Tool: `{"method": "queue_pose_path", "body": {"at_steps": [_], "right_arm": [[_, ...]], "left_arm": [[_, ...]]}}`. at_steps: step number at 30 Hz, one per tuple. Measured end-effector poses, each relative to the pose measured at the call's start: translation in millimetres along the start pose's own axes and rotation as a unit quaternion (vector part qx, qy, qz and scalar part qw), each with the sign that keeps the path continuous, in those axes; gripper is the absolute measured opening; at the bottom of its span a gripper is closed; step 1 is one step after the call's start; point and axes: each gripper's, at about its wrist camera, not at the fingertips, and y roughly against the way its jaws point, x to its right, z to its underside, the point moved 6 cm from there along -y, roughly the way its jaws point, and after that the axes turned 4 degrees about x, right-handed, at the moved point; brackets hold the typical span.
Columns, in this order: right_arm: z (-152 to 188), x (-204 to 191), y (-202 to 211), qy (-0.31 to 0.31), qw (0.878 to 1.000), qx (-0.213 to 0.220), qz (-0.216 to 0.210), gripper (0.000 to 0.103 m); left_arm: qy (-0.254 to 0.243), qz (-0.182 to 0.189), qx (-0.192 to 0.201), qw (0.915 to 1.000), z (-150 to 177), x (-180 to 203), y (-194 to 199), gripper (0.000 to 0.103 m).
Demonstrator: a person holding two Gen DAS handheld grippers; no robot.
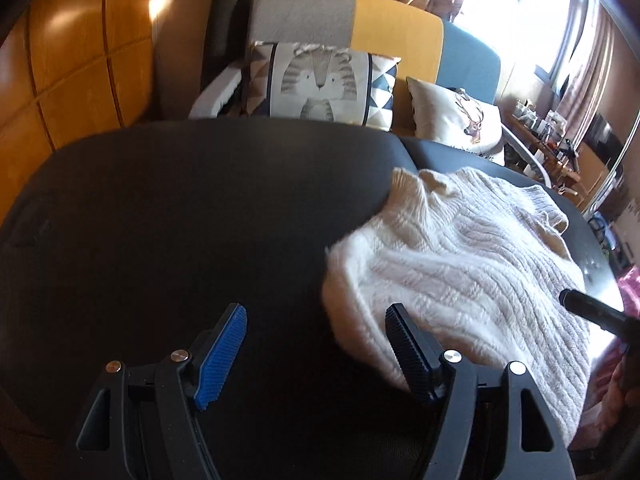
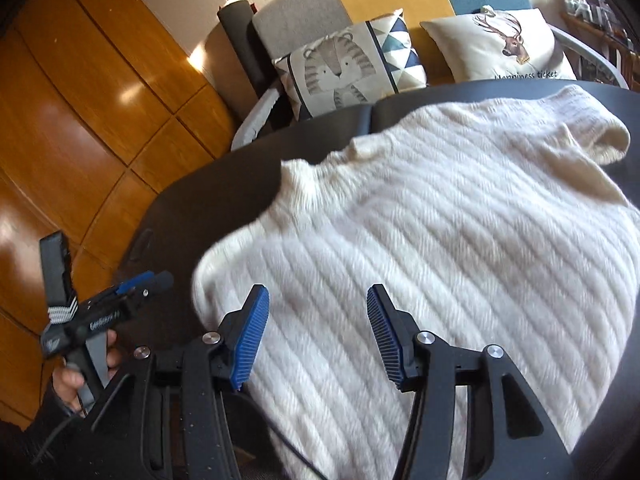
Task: Fold clothes
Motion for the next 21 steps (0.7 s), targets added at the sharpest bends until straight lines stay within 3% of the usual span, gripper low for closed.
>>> {"method": "queue_pose_path", "body": {"at_steps": [9, 17, 21], "right_arm": [[13.0, -12.5, 13.1, 0.03, 1.0, 0.006, 0.007, 0.055], [17.8, -18.2, 18.0, 0.036, 0.999, 0.007, 0.008, 0.055], [18.7, -19.3, 19.6, 0.037, 0.999, 0.01, 0.005, 0.055]], "left_arm": [[0.057, 0.092, -0.057, 0.9925, 27.2, 12.3, -34.8, 0.073], [0.086, 0.098, -0.075, 0.9886, 30.0, 24.7, -56.2, 0.067], [0.095, 0.106, -0.081, 0.9865, 29.3, 27.0, -60.5, 0.054]]}}
